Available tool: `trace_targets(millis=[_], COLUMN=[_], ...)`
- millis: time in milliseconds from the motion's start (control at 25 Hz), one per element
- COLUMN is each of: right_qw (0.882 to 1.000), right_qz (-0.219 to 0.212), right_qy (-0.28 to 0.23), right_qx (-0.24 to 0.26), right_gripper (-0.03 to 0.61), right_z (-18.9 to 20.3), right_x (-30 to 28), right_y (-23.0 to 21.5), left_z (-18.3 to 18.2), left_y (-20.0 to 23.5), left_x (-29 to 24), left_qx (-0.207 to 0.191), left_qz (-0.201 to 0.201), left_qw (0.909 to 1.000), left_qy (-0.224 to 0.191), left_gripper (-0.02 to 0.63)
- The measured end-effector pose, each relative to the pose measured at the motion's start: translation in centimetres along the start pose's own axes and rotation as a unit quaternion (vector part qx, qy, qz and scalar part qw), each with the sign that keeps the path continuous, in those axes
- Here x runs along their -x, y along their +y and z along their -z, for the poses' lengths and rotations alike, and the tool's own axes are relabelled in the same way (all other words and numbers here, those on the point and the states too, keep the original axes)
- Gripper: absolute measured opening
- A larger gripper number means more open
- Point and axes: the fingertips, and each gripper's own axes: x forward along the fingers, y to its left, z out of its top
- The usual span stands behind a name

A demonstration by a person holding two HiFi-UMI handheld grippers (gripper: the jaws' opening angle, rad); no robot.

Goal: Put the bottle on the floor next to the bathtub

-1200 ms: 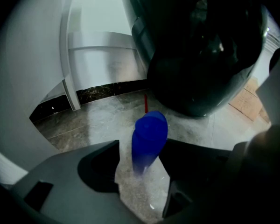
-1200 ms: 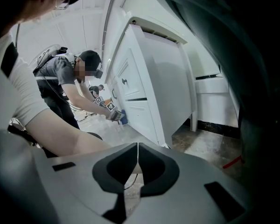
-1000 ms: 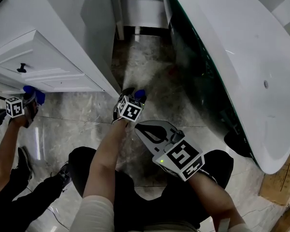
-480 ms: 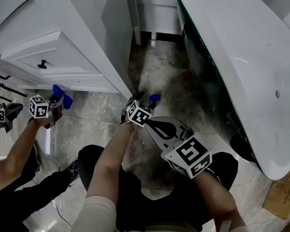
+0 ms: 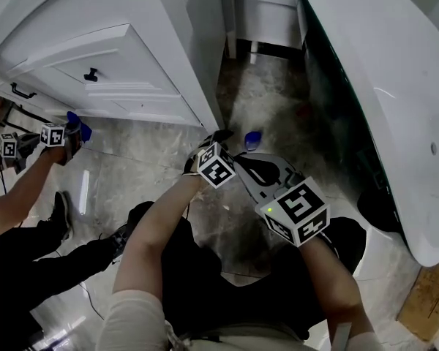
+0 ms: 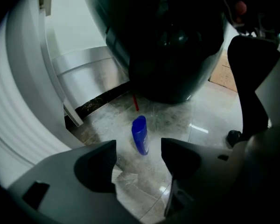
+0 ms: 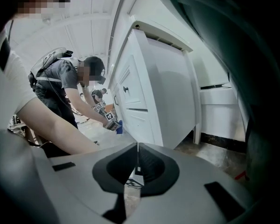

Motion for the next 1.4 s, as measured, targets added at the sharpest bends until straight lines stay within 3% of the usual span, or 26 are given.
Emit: trace_targets(millis=[120,240,560,720,840,1040,1120,1400], right_qw=[1.000,1.000,1.000,0.997,0.995,0.993,0.994,0.999], right_qz=[-0.002,-0.002,0.013,0.021,0.028,-0.004,-0.012,-0.038], right_qy=[-0.008,-0.014,-0.026,-0.023,-0.010,-0.008,0.004,0.013], right_qx=[-0.004,-0.005,-0.009,0.066,0.091,0.119,0.107,0.017], right_gripper=[0.028,0.028,0.028,0.028,0.028,0.028,0.028,0.026], right_z=[-0.6,-1.0,-0.8,-1.2,-2.1,-8.2,-10.4,-20.5], right_x=[-0.1,-0.2,-1.0,-1.0,-0.5,2.3,3.9,11.9], right_y=[0.0,0.0,-1.0,0.1,1.1,5.4,6.9,12.0], left_z=[-1.6,-2.9,-3.5,-3.2,-3.6,-5.0,-6.2,-12.4], left_y=[-0.2,0.3,5.3,5.9,6.7,7.4,7.1,5.2], left_x=[3.0,7.5,14.2,15.5,17.0,22.8,25.8,38.3], left_qx=[-0.010,0.013,0.108,0.101,0.122,0.146,0.164,0.186], left_qz=[0.016,0.030,-0.028,-0.054,-0.069,-0.091,-0.088,-0.078], left_qw=[0.9995,0.9971,0.9797,0.9791,0.9741,0.9703,0.9692,0.9701], left_qy=[-0.026,-0.070,-0.166,-0.168,-0.178,-0.170,-0.161,-0.135], left_gripper=[0.334,0.333,0.330,0.321,0.297,0.084,0.058,0.058])
